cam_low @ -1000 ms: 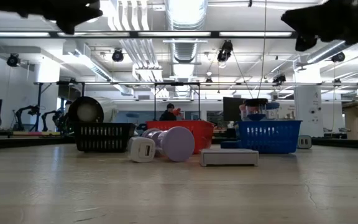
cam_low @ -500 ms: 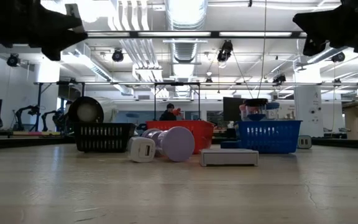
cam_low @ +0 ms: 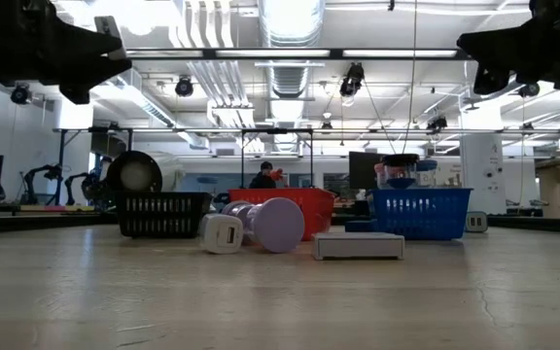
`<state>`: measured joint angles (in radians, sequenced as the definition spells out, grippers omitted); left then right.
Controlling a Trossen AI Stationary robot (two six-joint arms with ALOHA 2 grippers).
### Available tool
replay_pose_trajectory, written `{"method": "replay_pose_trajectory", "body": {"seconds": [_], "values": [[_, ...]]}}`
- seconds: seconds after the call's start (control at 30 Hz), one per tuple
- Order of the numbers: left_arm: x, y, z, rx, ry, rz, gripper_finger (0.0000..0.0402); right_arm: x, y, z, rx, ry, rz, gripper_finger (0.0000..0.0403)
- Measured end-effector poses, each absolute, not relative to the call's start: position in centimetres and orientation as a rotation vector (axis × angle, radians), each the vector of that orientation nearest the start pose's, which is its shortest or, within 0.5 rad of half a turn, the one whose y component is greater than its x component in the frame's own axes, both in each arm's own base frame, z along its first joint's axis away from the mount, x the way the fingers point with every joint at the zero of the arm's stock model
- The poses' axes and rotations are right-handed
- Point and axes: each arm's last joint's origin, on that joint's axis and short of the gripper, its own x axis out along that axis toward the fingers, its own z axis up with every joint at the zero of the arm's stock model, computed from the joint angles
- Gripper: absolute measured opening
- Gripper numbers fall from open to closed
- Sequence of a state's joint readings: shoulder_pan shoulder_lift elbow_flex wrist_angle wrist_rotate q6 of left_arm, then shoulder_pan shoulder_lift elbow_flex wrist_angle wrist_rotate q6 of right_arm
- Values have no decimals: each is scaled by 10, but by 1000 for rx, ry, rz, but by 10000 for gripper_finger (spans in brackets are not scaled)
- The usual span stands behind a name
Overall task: Pick & Place Office items
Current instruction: Put the white charger adapter into the black bin
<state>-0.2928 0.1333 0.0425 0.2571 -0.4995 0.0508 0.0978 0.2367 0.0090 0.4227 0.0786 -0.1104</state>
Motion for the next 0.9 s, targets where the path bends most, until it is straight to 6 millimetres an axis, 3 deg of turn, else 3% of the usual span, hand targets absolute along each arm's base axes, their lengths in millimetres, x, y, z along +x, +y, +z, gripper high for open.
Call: {"method": "replay_pose_trajectory", "body": {"seconds": [0.13,0.27,0.4,0.53,0.7,0.9], "values": [[99,-13,203,-36,-140,300,213,110,8,188,-91,-201,8,8],[100,-11,231,-10,-75,370,213,109,8,190,-91,-225,6,8],[110,-10,256,24,105,447,213,109,8,190,-92,-228,5,8],[130,-5,267,30,356,535,213,109,8,190,-94,-228,2,8],[164,5,257,9,646,546,213,109,8,190,-87,-227,3,8],[199,20,228,-44,854,424,213,110,8,190,-74,-224,5,8]]}}
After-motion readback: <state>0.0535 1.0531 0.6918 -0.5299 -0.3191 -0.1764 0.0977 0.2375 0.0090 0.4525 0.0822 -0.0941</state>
